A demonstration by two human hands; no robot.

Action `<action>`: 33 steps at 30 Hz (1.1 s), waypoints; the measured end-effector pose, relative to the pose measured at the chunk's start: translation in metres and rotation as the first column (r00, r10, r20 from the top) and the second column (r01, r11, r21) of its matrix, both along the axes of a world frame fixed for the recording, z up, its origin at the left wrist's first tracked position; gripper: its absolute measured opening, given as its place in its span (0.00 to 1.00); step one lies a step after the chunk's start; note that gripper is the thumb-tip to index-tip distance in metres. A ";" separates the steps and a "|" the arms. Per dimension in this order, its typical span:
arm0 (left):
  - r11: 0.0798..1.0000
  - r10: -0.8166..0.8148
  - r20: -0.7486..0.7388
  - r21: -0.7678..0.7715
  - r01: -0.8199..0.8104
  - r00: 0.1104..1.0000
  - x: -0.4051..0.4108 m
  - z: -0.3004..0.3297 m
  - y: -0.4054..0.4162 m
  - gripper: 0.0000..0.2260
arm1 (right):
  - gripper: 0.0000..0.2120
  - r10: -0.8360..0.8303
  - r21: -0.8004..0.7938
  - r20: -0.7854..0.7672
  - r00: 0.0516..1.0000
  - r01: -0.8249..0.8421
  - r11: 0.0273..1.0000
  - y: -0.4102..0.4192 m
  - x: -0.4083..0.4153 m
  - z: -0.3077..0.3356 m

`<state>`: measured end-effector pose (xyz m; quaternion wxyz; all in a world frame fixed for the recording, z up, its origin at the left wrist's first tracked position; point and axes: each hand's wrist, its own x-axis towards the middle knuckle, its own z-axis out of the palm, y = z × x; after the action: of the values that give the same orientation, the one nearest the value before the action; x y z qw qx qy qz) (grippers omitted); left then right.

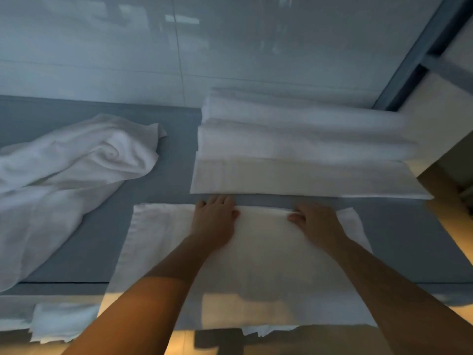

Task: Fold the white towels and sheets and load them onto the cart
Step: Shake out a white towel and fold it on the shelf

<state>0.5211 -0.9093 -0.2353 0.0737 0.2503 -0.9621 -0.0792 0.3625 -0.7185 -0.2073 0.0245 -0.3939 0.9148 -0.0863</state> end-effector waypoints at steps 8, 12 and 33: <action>0.996 0.083 -0.067 0.012 -0.083 0.994 -0.002 0.001 0.005 0.07 | 0.13 -0.192 -0.069 -0.117 0.974 0.185 0.980 0.018 -0.010 -0.014; 0.987 0.157 -0.045 0.033 -0.155 0.987 -0.008 0.009 0.013 0.05 | 0.12 -0.216 -0.118 -0.097 0.972 0.204 0.972 0.014 -0.005 -0.016; 0.990 0.124 -0.144 -0.042 -0.131 0.982 -0.070 0.011 0.076 0.09 | 0.28 0.026 -0.027 -0.075 0.997 -0.028 0.999 0.042 0.037 -0.024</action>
<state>0.4507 -0.8337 -0.2247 0.1531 0.3032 -0.9381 -0.0671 0.3990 -0.6763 -0.2313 -0.0141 -0.4096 0.9083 -0.0841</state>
